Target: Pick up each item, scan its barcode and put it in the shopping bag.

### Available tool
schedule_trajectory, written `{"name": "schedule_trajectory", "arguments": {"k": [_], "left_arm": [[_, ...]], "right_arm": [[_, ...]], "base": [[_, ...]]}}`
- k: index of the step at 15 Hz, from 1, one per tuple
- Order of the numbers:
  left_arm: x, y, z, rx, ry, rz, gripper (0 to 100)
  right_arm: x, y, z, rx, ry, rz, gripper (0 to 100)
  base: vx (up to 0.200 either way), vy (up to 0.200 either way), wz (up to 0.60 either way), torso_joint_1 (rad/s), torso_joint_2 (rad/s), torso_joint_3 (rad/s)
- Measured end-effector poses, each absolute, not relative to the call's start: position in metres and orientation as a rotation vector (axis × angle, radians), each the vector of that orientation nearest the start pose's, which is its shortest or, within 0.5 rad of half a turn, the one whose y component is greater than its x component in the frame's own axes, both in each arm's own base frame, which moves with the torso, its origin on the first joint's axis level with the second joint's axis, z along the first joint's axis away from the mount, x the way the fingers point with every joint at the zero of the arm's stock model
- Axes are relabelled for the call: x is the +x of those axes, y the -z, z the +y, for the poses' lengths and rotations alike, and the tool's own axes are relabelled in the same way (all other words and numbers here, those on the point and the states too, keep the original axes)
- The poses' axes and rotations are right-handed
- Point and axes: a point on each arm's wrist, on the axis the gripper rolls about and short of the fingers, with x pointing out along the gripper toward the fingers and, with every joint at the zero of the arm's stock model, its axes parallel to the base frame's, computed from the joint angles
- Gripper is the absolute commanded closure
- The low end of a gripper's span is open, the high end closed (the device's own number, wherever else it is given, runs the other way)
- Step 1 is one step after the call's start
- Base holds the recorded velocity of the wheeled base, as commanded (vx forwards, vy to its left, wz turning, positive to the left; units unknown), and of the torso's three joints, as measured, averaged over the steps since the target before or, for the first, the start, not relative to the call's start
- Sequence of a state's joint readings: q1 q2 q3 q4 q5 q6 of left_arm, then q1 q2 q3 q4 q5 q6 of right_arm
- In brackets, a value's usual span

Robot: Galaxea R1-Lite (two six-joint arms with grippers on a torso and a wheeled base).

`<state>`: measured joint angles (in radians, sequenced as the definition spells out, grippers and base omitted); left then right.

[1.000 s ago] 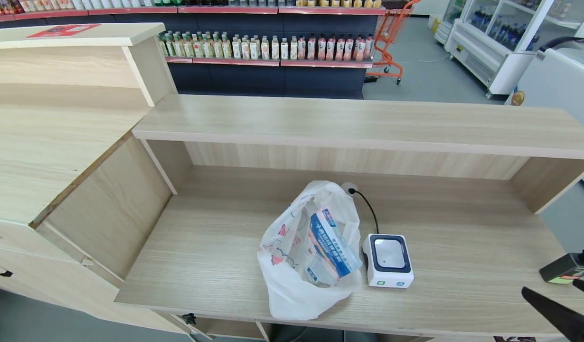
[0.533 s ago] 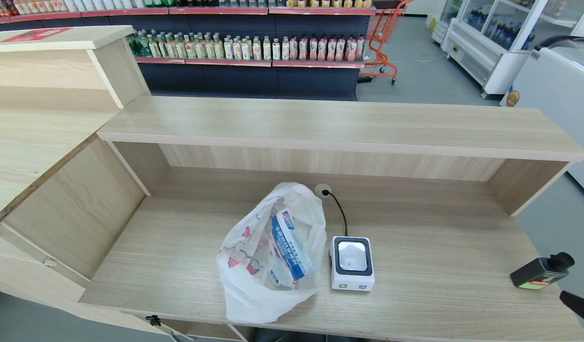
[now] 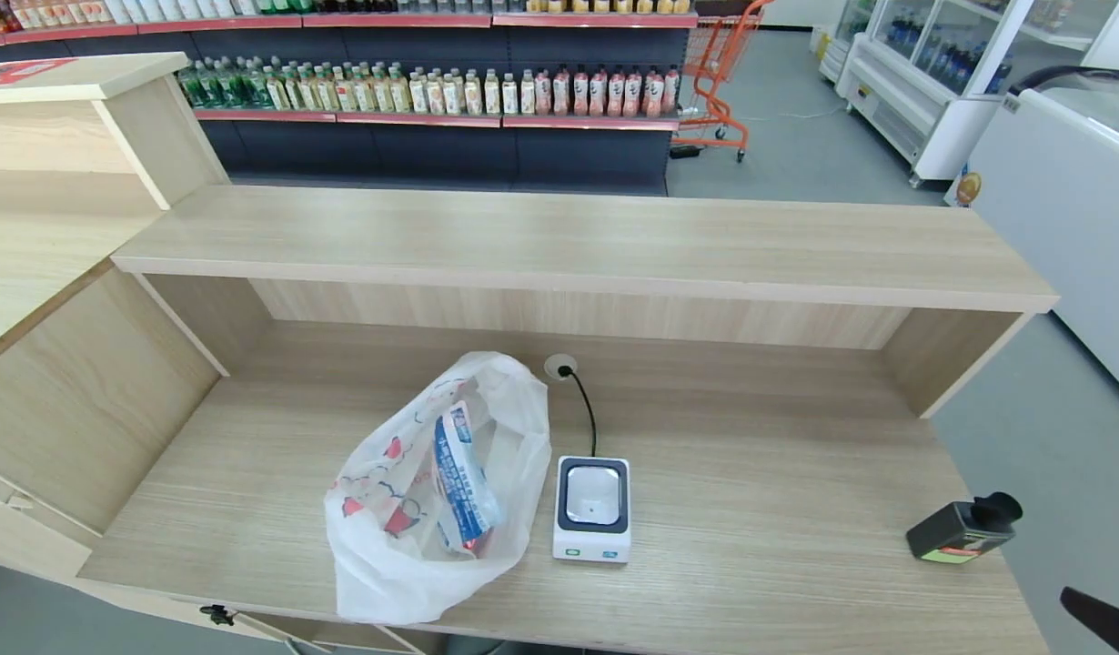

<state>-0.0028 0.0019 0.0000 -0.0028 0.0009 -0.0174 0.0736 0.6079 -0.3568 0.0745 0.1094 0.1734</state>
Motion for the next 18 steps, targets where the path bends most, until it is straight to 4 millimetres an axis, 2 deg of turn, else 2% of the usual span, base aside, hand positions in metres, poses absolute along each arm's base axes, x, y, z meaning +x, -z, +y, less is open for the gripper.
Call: {"name": "schedule_trajectory", "arguments": {"k": [1,5,11,14,18], "left_arm": [[-0.0227,-0.0758,0.0001,-0.012,0.002,-0.001,0],[-0.0227,-0.0759,0.0,-0.004,0.002,-0.001,0],[-0.0227,-0.0759,0.0001,-0.01,0.003,-0.001,0],[-0.0227,-0.0757,0.0001,-0.003,0.003,0.0,0],[-0.0227,-0.0757,0.0001,0.017,0.004,0.0,0]], "right_arm": [[0.0382,-0.1681,0.0053,0.176,-0.155,0.339,0],[0.0379,-0.169,0.0063,0.171,-0.18,0.338,0],[0.038,-0.1661,0.0062,0.167,-0.174,0.349,0],[0.0392,-0.1651,0.0057,0.123,-0.162,0.354,0],[0.0459,-0.1686,0.0026,0.051,-0.081,0.357,0]], "base": [[-0.2,-0.2,0.0,0.007,0.01,-0.002],[0.0,0.0,0.0,0.0,0.0,0.0],[-0.2,0.0,0.0,0.006,0.01,0.002],[0.0,0.0,0.0,0.0,0.0,0.0],[0.0,-0.2,0.0,0.001,0.0,0.004]]}}
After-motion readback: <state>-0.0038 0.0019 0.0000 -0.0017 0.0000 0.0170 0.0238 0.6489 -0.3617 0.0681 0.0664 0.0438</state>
